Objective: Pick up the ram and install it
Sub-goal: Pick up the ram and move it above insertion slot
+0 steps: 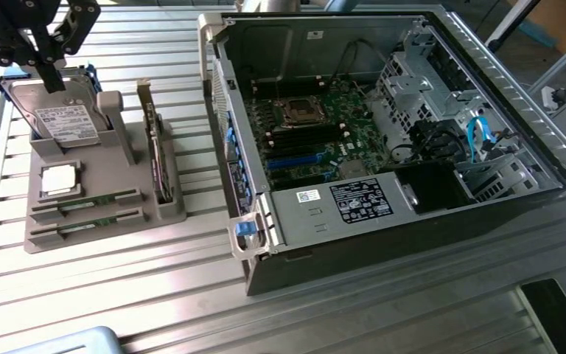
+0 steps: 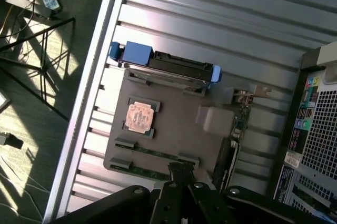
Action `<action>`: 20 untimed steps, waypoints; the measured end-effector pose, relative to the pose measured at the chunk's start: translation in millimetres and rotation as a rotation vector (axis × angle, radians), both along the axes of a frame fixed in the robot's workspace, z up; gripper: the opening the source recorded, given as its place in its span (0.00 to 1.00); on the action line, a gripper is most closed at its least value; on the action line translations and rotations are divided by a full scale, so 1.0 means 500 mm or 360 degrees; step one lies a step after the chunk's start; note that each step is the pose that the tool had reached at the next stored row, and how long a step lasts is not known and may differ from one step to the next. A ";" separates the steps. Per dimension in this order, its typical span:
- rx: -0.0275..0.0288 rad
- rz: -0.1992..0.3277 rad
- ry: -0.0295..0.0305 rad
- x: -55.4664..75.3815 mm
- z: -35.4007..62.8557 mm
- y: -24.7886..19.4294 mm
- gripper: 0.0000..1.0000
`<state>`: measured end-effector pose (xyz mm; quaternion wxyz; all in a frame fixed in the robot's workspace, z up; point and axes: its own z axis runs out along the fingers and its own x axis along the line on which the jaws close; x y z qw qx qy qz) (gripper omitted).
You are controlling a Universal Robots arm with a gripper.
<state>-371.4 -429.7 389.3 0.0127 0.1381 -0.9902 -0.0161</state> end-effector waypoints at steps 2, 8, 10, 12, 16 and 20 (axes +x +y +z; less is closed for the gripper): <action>0.00000 0.0044 -0.00001 0.000 0.000 0.0000 0.10; 0.00000 0.0151 0.00000 0.000 0.000 0.0000 0.10; 0.00001 0.0209 -0.00001 0.000 0.000 0.0000 0.10; 0.00000 0.0231 0.00000 0.000 0.000 0.0000 0.10; 0.00001 0.0297 0.00000 0.000 0.000 0.0000 0.10; 0.00001 0.0354 0.00000 0.000 0.000 0.0000 0.10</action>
